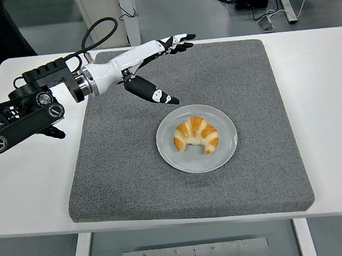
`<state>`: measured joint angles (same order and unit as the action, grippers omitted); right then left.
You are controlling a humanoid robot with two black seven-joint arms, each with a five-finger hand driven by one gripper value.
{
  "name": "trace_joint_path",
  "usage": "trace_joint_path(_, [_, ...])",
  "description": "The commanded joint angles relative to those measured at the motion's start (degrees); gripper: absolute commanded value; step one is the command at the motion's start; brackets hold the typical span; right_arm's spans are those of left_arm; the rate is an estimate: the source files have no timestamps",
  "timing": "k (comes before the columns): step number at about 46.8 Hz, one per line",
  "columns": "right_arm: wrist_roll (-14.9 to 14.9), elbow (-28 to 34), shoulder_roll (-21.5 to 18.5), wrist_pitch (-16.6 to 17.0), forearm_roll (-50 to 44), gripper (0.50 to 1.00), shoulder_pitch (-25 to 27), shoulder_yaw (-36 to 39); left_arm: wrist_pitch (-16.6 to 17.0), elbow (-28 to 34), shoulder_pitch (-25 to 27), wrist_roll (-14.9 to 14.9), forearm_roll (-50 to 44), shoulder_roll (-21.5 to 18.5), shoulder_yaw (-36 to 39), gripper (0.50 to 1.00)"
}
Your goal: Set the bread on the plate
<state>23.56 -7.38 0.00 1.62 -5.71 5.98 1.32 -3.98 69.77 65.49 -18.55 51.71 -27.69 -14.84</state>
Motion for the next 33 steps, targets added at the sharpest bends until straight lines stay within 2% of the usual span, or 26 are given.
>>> trace_joint_path(1, [0.00,0.00,0.00,0.05,0.00,1.000,0.00,0.00,0.11,0.01,0.07,0.09,-2.40,-0.18,-1.15,0.990])
trace_joint_path(8, [0.00,0.00,0.00,-0.04,0.00,1.000,0.00,0.00,0.11,-0.51,0.16,0.09,-3.80,-0.53,-4.75,0.990])
trace_joint_path(14, [0.00,0.00,0.00,-0.04,0.00,1.000,0.00,0.00,0.73,-2.88,-2.03,-0.26,-12.22,0.09,-7.04,0.992])
trace_joint_path(22, [0.00,0.00,0.00,0.05,0.00,1.000,0.00,0.00,1.08,-7.63,-4.23,-3.77,-20.59,0.44,-7.13,0.993])
trace_joint_path(33, [0.00,0.00,0.00,-0.04,0.00,1.000,0.00,0.00,3.63,-16.07,-4.67,-3.60,-31.48,5.89,-7.31,0.993])
